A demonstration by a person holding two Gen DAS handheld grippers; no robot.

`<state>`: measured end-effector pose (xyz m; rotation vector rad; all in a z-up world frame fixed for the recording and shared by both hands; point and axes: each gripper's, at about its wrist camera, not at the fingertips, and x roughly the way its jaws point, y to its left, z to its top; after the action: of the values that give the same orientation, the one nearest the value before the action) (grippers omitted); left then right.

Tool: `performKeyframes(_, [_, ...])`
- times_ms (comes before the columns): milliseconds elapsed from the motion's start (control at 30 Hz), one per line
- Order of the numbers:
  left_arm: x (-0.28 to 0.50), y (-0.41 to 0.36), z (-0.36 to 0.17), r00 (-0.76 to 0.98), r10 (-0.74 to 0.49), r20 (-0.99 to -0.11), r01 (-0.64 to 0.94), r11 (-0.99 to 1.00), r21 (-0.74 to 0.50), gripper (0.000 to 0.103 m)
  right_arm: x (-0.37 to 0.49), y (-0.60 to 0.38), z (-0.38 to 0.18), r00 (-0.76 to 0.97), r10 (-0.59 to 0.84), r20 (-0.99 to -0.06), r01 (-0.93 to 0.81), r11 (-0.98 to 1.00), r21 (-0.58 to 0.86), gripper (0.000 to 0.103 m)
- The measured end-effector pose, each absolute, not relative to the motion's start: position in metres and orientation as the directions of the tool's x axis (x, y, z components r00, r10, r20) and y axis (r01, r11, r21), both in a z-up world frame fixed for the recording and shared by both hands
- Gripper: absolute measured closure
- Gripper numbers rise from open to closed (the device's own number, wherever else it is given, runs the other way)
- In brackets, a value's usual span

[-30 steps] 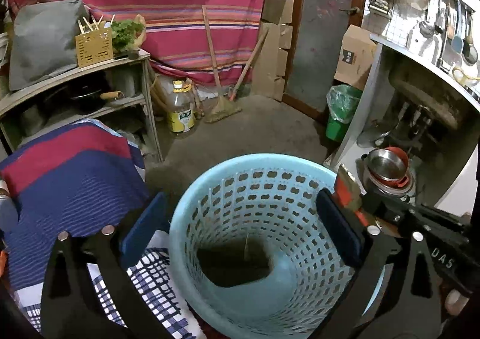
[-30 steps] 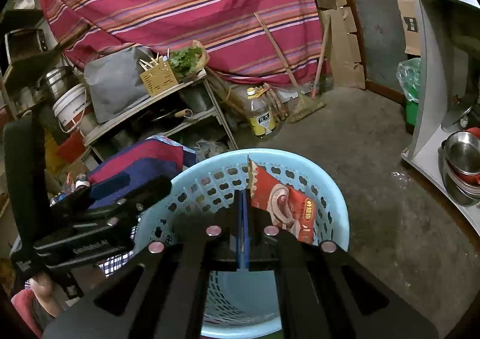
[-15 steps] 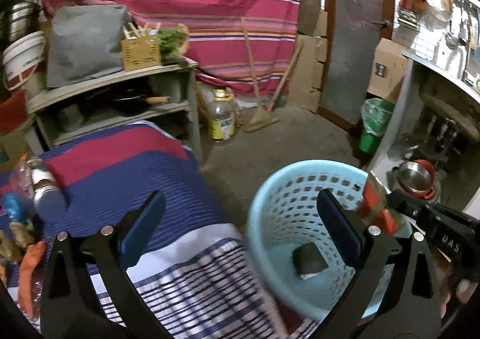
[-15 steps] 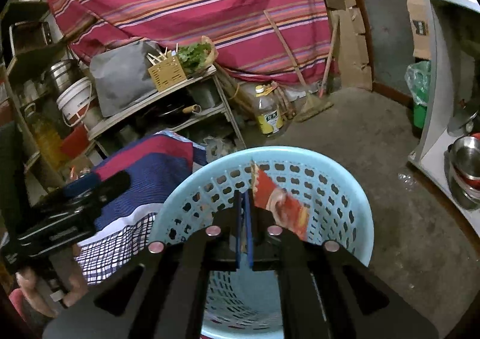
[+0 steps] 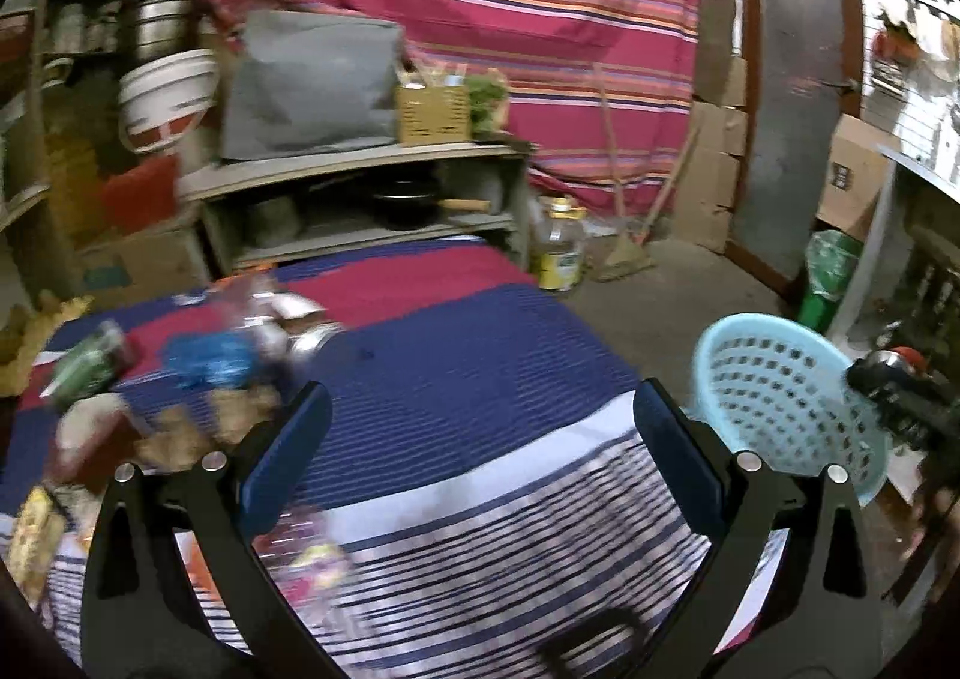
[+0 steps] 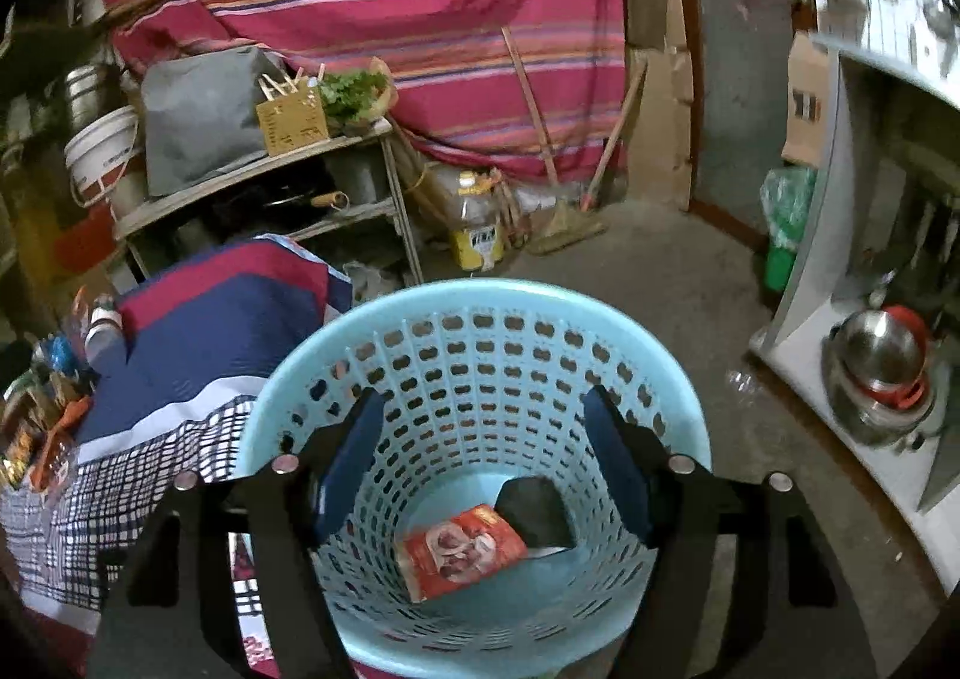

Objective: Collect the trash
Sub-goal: 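Move both tools back over the table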

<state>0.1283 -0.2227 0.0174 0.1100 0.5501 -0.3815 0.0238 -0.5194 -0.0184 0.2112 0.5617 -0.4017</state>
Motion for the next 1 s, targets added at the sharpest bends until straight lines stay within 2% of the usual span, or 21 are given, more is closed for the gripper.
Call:
performKeyframes(100, [0.126, -0.185, 0.019, 0.806, -0.273, -0.525, 0.338, 0.941, 0.029, 0.006, 0.022, -0.493, 0.001, 0.807, -0.309, -0.504, 0.388, 0.920, 0.056, 0.026])
performKeyframes(300, [0.129, -0.117, 0.020, 0.840, -0.169, -0.516, 0.239, 0.969, 0.072, 0.006, 0.034, -0.423, 0.027, 0.866, -0.219, -0.450, 0.263, 0.964, 0.038, 0.023])
performKeyframes(467, [0.139, -0.061, 0.013, 0.845, -0.103, -0.524, 0.159, 0.985, 0.061, 0.006, 0.054, -0.373, 0.025, 0.874, -0.118, -0.471, 0.177, 0.981, 0.083, 0.023])
performKeyframes(600, [0.146, -0.027, 0.000, 0.839, -0.054, -0.541, 0.107, 0.992, 0.066, 0.006, 0.071, -0.329, 0.021, 0.869, -0.076, -0.489, 0.120, 0.991, 0.059, 0.023])
performKeyframes(700, [0.156, -0.005, -0.013, 0.815, -0.054, -0.577, 0.087, 0.996, 0.030, 0.006, 0.079, -0.302, 0.022, 0.868, -0.078, -0.491, 0.099, 0.995, 0.016, 0.023])
performKeyframes(1000, [0.174, 0.019, -0.043, 0.757, -0.077, -0.649, 0.107, 0.994, 0.006, 0.006, 0.128, -0.245, 0.003, 0.844, -0.034, -0.536, 0.066, 0.997, 0.040, 0.023])
